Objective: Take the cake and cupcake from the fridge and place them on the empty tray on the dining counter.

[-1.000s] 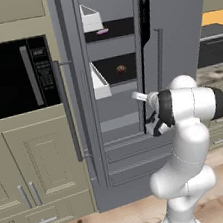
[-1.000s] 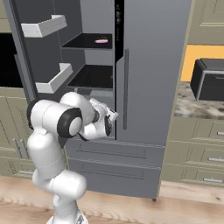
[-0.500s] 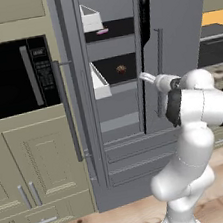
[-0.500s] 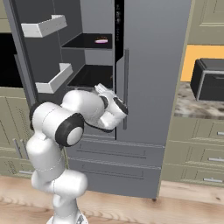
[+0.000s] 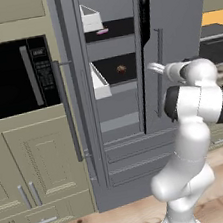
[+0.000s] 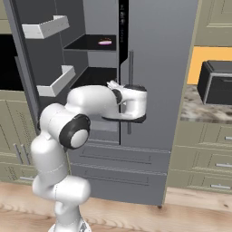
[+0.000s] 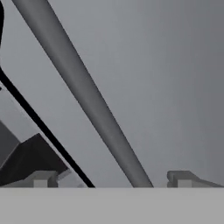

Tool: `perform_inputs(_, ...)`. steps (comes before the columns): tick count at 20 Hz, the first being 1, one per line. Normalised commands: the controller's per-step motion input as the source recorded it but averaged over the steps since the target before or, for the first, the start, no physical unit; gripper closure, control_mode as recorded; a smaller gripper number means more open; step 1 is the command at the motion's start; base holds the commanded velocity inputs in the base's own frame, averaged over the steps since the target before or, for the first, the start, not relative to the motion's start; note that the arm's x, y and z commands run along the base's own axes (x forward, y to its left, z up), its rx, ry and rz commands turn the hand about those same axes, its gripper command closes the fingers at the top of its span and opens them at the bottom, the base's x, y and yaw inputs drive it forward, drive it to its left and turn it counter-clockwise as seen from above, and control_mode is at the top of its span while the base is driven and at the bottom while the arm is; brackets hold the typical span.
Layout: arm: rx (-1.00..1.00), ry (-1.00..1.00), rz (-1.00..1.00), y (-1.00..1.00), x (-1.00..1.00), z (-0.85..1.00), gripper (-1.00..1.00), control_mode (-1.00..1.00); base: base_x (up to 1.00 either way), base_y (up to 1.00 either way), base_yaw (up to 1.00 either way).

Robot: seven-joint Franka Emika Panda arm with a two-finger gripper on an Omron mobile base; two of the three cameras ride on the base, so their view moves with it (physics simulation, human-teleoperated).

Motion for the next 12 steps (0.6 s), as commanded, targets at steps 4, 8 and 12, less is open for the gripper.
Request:
perform_inputs(4, -0.1, 0.11, 0.04, -0.4, 0.35, 0.2, -1.0, -1.0, 0.0, 0.0, 0.0)
perform_inputs(8, 0.0, -0.01, 0.24, -0.01, 0.62, 0.19, -1.0, -1.0, 0.0, 0.0, 0.0)
perform_inputs(12, 0.01, -0.17, 0.48, -0.01, 0.35, 0.28, -1.0, -1.0, 0.0, 0.0, 0.0)
